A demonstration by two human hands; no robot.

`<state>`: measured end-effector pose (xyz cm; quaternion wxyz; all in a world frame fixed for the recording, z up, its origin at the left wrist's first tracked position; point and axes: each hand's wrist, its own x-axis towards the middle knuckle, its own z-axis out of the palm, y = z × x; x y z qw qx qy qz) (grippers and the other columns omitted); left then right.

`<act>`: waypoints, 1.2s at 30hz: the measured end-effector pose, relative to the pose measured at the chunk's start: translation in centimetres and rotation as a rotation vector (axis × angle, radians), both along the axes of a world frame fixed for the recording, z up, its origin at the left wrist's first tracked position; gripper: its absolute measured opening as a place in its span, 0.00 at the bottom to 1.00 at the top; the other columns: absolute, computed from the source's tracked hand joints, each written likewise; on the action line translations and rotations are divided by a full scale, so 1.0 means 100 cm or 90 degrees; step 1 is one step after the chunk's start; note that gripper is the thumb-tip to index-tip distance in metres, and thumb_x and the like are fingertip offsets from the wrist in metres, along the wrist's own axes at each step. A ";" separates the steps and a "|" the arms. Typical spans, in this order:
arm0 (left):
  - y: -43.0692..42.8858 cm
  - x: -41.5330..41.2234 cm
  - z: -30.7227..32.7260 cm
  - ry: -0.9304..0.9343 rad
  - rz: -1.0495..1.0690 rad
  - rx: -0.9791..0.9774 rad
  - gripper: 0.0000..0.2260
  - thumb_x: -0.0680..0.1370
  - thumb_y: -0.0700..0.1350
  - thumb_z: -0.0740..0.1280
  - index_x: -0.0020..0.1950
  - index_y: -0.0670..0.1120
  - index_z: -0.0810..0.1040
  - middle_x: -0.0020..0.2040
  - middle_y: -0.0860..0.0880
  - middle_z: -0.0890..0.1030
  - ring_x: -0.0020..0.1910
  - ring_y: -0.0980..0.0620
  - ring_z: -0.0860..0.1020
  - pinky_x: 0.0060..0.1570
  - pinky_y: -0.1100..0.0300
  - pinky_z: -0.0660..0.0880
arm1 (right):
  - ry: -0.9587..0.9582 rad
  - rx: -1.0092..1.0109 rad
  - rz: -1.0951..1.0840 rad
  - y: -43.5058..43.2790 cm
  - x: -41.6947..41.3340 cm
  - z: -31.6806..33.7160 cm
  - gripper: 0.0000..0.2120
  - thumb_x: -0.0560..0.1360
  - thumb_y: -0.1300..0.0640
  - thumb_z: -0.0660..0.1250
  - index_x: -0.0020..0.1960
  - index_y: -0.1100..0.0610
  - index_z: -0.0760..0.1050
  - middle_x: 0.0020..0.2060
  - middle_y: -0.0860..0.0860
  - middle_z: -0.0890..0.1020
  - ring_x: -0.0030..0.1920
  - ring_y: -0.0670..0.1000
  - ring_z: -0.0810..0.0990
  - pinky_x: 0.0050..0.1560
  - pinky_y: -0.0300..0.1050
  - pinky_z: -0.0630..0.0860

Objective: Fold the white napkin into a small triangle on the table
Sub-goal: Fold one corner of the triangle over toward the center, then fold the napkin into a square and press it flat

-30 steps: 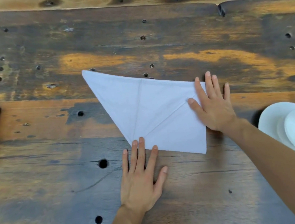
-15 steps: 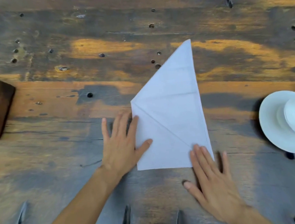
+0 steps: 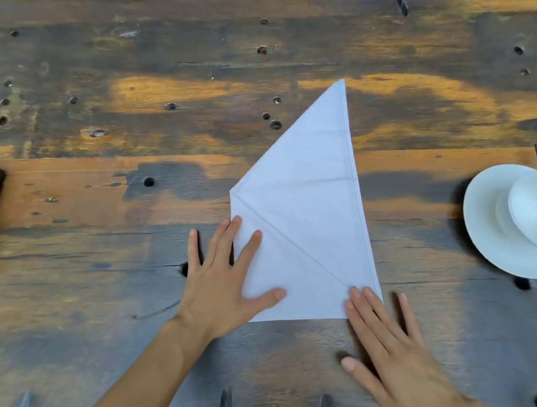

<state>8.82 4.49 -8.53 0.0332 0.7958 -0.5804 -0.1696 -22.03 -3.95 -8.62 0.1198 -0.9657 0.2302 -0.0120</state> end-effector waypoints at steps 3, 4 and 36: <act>-0.020 0.012 0.007 0.053 0.023 -0.110 0.34 0.81 0.68 0.56 0.77 0.46 0.71 0.81 0.39 0.62 0.82 0.40 0.57 0.78 0.33 0.49 | -0.093 0.091 -0.039 -0.014 0.016 0.010 0.28 0.83 0.43 0.58 0.73 0.63 0.71 0.77 0.59 0.67 0.78 0.59 0.64 0.76 0.67 0.55; -0.029 0.017 0.009 0.060 0.025 -0.135 0.33 0.82 0.65 0.55 0.80 0.45 0.67 0.82 0.39 0.59 0.83 0.41 0.55 0.79 0.36 0.49 | -0.115 0.122 -0.067 -0.025 0.026 0.013 0.27 0.82 0.45 0.60 0.73 0.62 0.72 0.76 0.58 0.67 0.78 0.57 0.64 0.76 0.65 0.56; -0.220 0.085 0.050 0.565 0.035 -0.102 0.06 0.78 0.41 0.75 0.53 0.47 0.84 0.47 0.53 0.88 0.47 0.53 0.86 0.51 0.58 0.82 | -0.423 0.807 -0.317 -0.266 0.183 0.082 0.14 0.70 0.58 0.75 0.56 0.56 0.84 0.50 0.54 0.87 0.50 0.51 0.86 0.49 0.40 0.80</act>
